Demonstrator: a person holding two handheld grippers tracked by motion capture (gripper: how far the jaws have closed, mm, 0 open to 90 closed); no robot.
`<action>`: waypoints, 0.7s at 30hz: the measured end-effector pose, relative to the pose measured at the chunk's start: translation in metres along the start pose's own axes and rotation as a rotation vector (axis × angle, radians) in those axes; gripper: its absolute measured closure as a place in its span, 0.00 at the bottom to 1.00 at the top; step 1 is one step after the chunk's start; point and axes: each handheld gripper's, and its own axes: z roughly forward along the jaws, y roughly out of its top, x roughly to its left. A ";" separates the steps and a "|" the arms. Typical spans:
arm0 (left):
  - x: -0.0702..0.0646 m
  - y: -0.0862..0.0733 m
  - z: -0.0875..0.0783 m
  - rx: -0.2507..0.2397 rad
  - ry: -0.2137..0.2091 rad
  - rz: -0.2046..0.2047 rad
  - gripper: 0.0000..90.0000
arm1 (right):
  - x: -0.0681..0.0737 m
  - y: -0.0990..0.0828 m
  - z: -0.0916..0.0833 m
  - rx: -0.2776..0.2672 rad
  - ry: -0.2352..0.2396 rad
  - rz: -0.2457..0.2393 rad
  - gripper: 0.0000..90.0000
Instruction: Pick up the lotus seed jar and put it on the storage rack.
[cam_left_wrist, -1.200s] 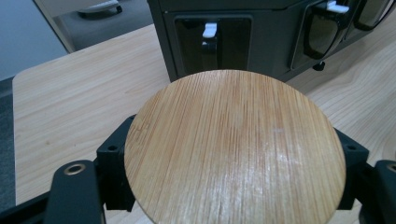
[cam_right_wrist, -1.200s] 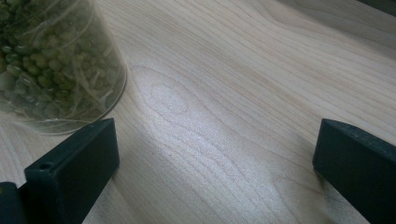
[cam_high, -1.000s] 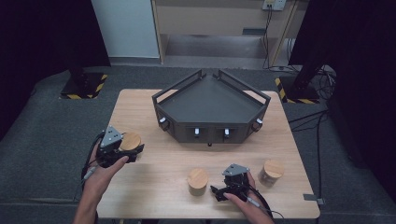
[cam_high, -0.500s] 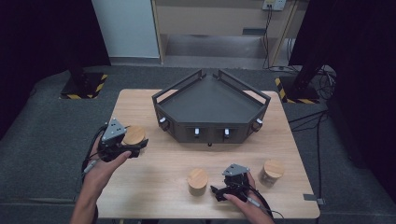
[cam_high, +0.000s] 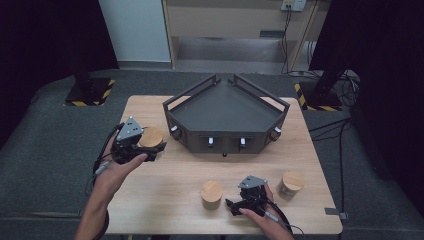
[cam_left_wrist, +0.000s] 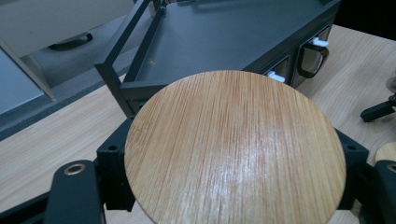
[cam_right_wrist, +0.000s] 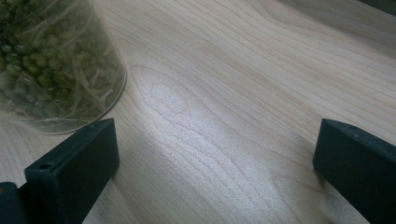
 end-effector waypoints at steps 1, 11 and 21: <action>0.000 0.002 0.001 0.000 -0.003 -0.001 0.26 | 0.000 0.000 0.000 0.000 0.000 0.000 0.00; 0.001 0.015 0.008 -0.008 -0.027 0.015 0.26 | 0.000 0.000 0.000 -0.001 0.000 -0.002 0.00; 0.006 0.024 0.016 -0.020 -0.047 0.021 0.26 | 0.000 0.000 0.000 -0.001 0.000 -0.002 0.00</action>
